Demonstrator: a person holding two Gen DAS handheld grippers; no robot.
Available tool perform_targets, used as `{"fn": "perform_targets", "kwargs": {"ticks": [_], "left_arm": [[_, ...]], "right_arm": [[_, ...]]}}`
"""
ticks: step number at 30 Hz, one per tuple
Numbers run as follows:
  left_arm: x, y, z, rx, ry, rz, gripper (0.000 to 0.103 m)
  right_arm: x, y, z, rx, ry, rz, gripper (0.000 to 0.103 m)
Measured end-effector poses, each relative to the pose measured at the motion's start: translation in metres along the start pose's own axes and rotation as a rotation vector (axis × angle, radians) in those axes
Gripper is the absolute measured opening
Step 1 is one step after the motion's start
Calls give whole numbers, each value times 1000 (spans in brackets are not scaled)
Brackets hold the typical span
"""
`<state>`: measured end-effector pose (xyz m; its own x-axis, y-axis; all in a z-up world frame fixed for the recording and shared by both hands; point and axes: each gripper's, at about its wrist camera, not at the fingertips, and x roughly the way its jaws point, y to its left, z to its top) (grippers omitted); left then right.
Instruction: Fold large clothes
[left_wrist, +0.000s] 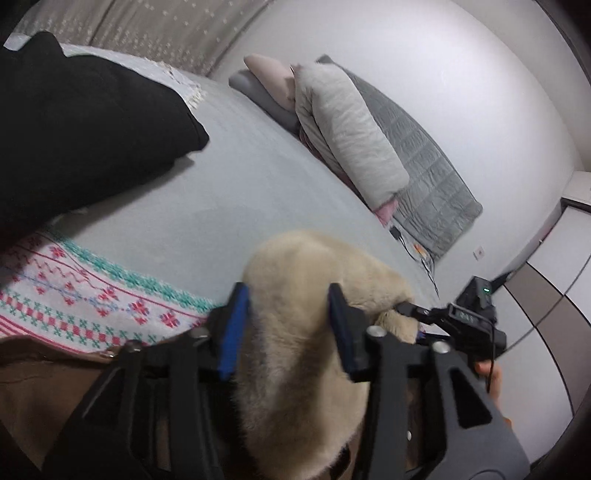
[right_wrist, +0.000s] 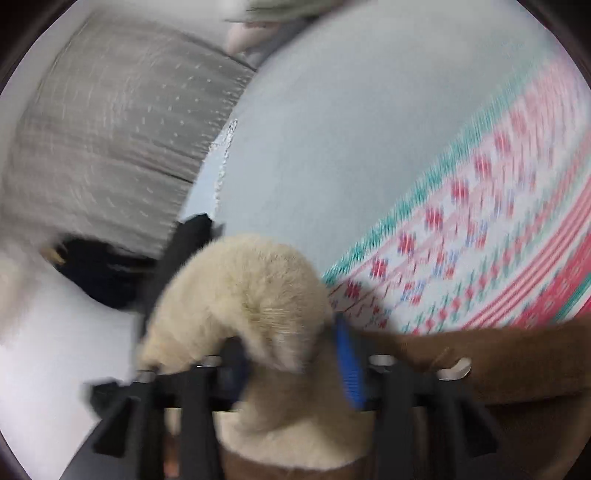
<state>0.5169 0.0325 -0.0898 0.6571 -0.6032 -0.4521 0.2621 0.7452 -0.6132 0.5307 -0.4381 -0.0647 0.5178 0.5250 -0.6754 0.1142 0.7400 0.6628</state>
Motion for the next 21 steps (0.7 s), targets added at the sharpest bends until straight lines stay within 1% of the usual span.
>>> {"fn": "perform_targets", "kwargs": {"ticks": [1,2,3,5,6,8,9,10,11,13,14,15,16,17,18,19,21], "left_arm": [[2,-1,0,9,-16,15,60],[4,-2,-1,22,-24,30,61],[6,-4,-3,36,-25,33,61],[12,-7,-7,54,-17,34,61],[18,-8,-9,60,-11,30,61],[27,-2,-13,57,17,29,61],[29,0,-15,55,25,32,61],[36,2,-16,57,35,41,61],[38,3,-18,65,42,43,61],[42,4,-22,73,63,40,61],[46,6,-23,68,79,38,61],[48,8,-24,62,92,33,61],[48,9,-24,56,97,25,60],[46,9,-24,53,92,14,56],[44,9,-23,50,83,4,54],[43,8,-24,48,75,1,52],[44,12,-23,34,64,34,52]], "right_arm": [[-2,12,0,-63,-31,-51,63],[-6,23,0,-130,-60,-97,64],[-8,41,-1,-230,-95,-149,64],[-7,68,-3,-383,-141,-201,67],[-1,84,-5,-495,-163,-254,68],[14,103,-7,-632,-162,-330,70],[25,109,-8,-681,-149,-374,70],[37,112,-6,-714,-121,-388,70],[50,112,-3,-720,-87,-375,70],[72,109,3,-683,-32,-321,70],[84,103,5,-649,9,-297,70],[100,94,4,-598,84,-270,64],[108,81,2,-554,149,-232,53],[119,70,-2,-486,252,-150,36],[118,66,-5,-464,283,-79,33],[113,62,-4,-441,283,-25,30],[96,36,4,-215,352,248,26]]}}
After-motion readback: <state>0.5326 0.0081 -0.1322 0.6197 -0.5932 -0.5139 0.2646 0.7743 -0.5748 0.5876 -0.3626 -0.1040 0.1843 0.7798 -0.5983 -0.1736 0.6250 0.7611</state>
